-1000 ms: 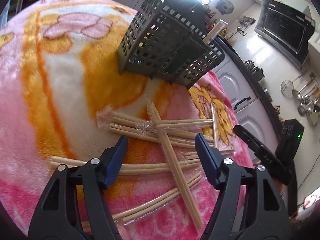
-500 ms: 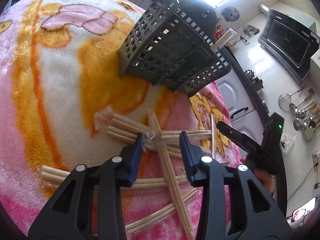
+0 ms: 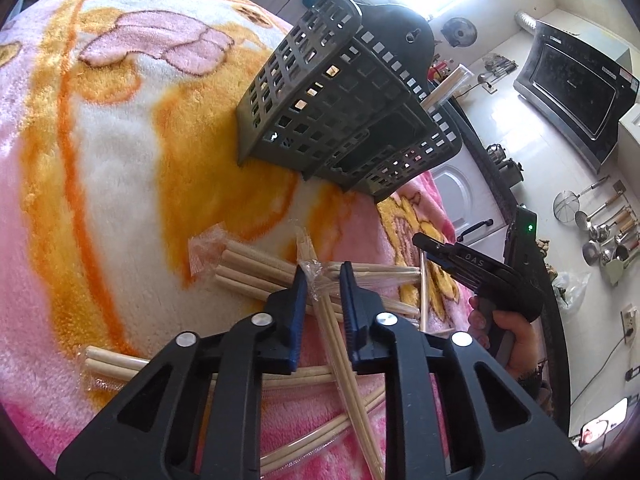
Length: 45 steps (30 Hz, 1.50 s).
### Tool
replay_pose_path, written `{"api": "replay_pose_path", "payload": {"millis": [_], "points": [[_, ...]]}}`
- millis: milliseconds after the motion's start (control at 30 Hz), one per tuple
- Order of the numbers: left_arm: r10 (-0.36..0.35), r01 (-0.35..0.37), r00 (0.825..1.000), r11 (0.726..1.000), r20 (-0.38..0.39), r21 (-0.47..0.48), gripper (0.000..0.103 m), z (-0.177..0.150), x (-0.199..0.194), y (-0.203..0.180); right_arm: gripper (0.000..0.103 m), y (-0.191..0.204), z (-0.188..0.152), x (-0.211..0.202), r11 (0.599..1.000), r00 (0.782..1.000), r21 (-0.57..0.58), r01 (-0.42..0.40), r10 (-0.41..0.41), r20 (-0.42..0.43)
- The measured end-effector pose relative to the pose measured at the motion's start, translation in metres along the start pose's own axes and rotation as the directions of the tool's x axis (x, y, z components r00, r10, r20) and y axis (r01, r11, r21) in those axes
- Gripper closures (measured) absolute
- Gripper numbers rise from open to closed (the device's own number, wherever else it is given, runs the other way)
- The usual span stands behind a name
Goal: Organize utensils
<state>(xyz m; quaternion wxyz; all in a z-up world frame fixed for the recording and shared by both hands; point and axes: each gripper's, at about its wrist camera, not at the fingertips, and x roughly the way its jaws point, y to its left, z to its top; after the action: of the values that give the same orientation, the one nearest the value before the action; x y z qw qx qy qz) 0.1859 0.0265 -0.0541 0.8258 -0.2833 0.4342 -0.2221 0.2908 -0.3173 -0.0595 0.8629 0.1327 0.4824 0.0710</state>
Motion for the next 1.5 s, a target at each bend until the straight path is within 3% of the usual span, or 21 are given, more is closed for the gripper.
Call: {"api": "replay_pose_path", "payload": {"millis": [100, 400, 667, 1167, 1500], "points": [[-0.004, 0.004, 1.000, 1.000, 0.004, 0.011, 0.101, 0.001, 0.000, -0.002, 0.089, -0.004, 0.000, -0.002, 1.000, 1.000, 0.004, -0.003, 0.003, 0.010], [-0.018, 0.012, 0.998, 0.996, 0.065, 0.093, 0.101, 0.011, -0.015, -0.026, 0.094, -0.001, 0.002, -0.034, 0.997, 0.992, -0.005, -0.073, 0.073, 0.104], [-0.044, 0.022, 0.992, 0.984, 0.121, 0.179, 0.102, 0.024, -0.032, -0.057, 0.096, 0.030, 0.003, -0.084, 0.986, 0.968, -0.115, -0.123, 0.145, 0.203], [-0.069, 0.007, 0.979, 0.951, 0.191, 0.308, 0.102, 0.036, -0.054, -0.098, 0.098, 0.078, -0.005, -0.157, 0.952, 0.899, -0.276, -0.136, 0.236, 0.368], [-0.103, 0.016, 0.969, 0.933, 0.223, 0.360, 0.102, 0.041, -0.071, -0.115, 0.098, 0.089, -0.006, -0.193, 0.939, 0.813, -0.329, -0.103, 0.270, 0.516]]}}
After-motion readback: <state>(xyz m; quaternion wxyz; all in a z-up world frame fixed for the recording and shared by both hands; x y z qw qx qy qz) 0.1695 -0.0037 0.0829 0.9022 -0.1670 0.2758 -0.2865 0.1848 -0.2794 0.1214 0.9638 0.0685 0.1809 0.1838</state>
